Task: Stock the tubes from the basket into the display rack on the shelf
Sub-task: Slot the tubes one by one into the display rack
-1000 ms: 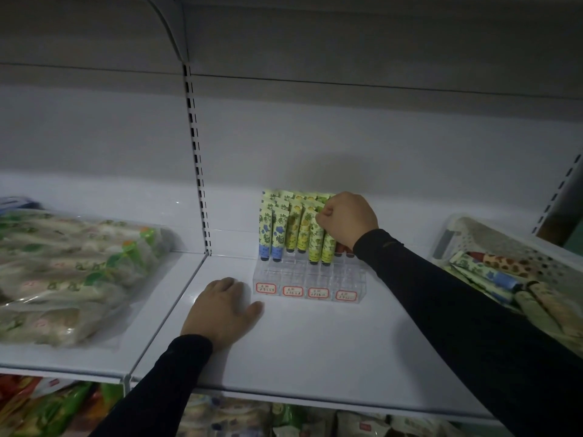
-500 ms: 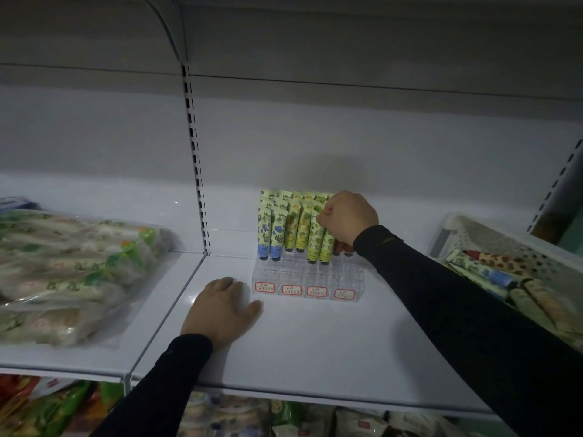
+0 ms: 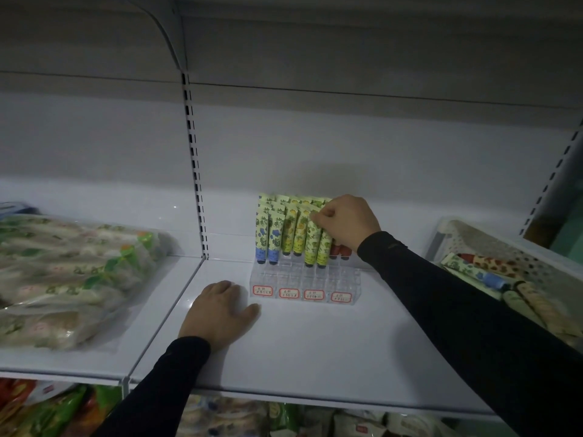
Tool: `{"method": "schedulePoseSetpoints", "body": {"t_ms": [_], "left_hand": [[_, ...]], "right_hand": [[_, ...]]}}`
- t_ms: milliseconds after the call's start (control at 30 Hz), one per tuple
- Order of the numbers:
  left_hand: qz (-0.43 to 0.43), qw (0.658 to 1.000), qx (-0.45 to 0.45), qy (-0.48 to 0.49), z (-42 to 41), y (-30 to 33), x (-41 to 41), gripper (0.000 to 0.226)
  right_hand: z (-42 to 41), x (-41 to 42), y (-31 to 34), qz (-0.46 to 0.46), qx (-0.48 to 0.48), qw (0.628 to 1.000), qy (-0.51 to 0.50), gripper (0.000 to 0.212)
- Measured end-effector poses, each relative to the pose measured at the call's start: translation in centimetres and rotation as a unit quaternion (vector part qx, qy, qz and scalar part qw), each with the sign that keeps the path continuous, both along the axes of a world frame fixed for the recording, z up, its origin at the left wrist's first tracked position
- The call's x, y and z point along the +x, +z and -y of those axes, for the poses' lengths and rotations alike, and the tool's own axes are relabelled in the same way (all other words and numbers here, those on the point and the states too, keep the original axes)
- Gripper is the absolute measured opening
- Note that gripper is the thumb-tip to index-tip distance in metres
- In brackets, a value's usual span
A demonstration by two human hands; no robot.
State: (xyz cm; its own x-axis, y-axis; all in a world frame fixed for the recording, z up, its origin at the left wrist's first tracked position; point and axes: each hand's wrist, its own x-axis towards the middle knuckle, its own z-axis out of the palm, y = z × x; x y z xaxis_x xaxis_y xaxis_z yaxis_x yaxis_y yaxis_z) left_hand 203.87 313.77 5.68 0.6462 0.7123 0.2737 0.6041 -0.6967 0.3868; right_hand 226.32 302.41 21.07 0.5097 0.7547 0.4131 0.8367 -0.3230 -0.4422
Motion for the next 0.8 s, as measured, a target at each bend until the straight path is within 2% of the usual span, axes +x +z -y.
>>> {"method": "schedulePoseSetpoints", "body": {"t_ms": [167,267,400,467,533,800], "left_hand": [[-0.016,1.0,-0.02,0.013,0.3,0.5,-0.2,0.044],[-0.005,0.999,-0.033,0.015,0.6,0.9,-0.1,0.045],[0.048,0.998,-0.031,0.037,1.7,2.0,-0.6,0.065],[0.077,0.996,-0.029,0.014,3.1,3.1,-0.6,0.07],[0.092,0.995,-0.026,-0.016,4.8,4.3,0.1,0.061],[0.043,0.978,0.011,-0.203,12.5,6.6,6.8,0.056]], "right_hand": [[2.2,0.5,0.3,0.052,0.072,0.996,-0.004,0.041],[4.7,1.2,0.1,0.065,0.082,0.994,-0.011,0.038],[8.8,2.2,-0.6,0.083,0.058,0.995,-0.024,0.033],[10.9,2.8,-1.4,0.085,0.036,0.995,-0.036,0.029],[12.8,3.2,-2.3,0.078,0.017,0.995,-0.053,0.03],[18.9,4.0,-4.6,0.035,-0.044,0.993,-0.105,0.038]]}}
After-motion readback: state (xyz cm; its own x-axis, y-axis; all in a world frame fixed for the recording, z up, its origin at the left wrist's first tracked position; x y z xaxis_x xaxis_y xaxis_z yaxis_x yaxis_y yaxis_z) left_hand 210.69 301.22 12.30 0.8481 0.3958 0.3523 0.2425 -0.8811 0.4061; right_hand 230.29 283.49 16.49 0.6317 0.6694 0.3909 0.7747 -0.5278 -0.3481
